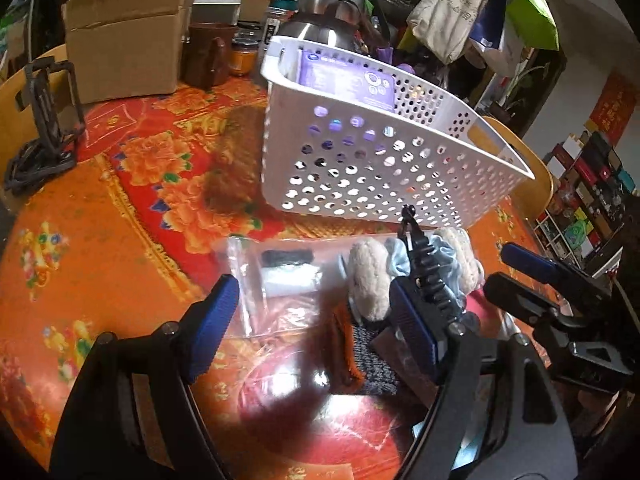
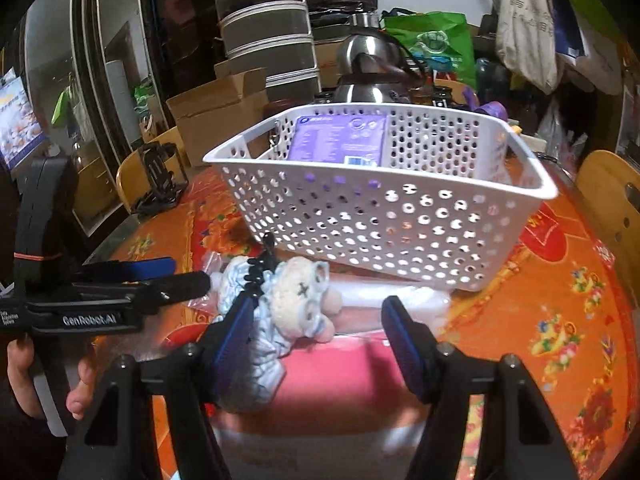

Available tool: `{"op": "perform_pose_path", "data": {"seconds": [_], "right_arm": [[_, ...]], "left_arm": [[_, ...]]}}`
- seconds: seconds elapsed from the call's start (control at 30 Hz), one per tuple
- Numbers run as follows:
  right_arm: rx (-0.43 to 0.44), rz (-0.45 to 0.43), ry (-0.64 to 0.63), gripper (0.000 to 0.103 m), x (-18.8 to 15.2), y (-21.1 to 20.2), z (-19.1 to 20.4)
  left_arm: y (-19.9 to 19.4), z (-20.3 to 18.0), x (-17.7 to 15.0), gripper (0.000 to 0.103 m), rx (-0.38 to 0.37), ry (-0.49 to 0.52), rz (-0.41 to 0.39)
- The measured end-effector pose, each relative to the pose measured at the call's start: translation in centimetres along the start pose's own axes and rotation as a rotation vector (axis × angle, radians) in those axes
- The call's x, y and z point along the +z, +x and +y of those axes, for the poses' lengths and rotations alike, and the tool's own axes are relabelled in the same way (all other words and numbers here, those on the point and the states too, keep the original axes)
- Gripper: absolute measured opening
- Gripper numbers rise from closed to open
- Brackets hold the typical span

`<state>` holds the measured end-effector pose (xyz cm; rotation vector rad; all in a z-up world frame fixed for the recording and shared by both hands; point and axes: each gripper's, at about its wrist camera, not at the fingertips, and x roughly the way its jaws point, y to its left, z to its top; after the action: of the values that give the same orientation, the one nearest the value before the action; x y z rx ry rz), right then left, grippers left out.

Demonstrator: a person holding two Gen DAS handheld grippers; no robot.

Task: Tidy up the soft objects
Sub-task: 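Close both grippers on the grey plush toy with the beaded strap, then lift the plush toy with both grippers into the basket and open both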

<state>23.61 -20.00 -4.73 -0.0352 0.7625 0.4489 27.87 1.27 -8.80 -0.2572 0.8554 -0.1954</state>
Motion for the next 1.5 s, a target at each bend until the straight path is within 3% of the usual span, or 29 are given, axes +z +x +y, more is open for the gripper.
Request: {"op": "perform_pose_path", "data": {"seconds": [0.1, 0.23, 0.33, 0.57, 0.77, 1.5], "right_arm": [[0.021, 0.022, -0.002, 0.040, 0.1, 0.8, 0.0], [0.051, 0.057, 0.007, 0.035, 0.1, 2.3, -0.2], [0.077, 0.063, 0.022, 0.025, 0.0, 2.5, -0.6], [0.060, 0.066, 0.008, 0.021, -0.3, 2.1, -0.6], [0.050, 0.043, 0.005, 0.019, -0.6, 1.3, -0.7], [-0.001, -0.155, -0.096, 0.018, 0.4, -6.5, 2.1]], "left_arm": [[1.0, -0.3, 0.1, 0.068, -0.033, 0.007, 0.015], [2.0, -0.1, 0.3, 0.061, -0.072, -0.007, 0.025], [2.6, -0.4, 0.5, 0.058, -0.098, -0.001, 0.034], [3.3, -2.1, 1.0, 0.027, -0.163, 0.024, 0.050], [2.3, -3.5, 0.7, 0.021, -0.146, 0.061, 0.019], [-8.0, -6.6, 0.1, 0.021, -0.144, 0.151, -0.210]]}}
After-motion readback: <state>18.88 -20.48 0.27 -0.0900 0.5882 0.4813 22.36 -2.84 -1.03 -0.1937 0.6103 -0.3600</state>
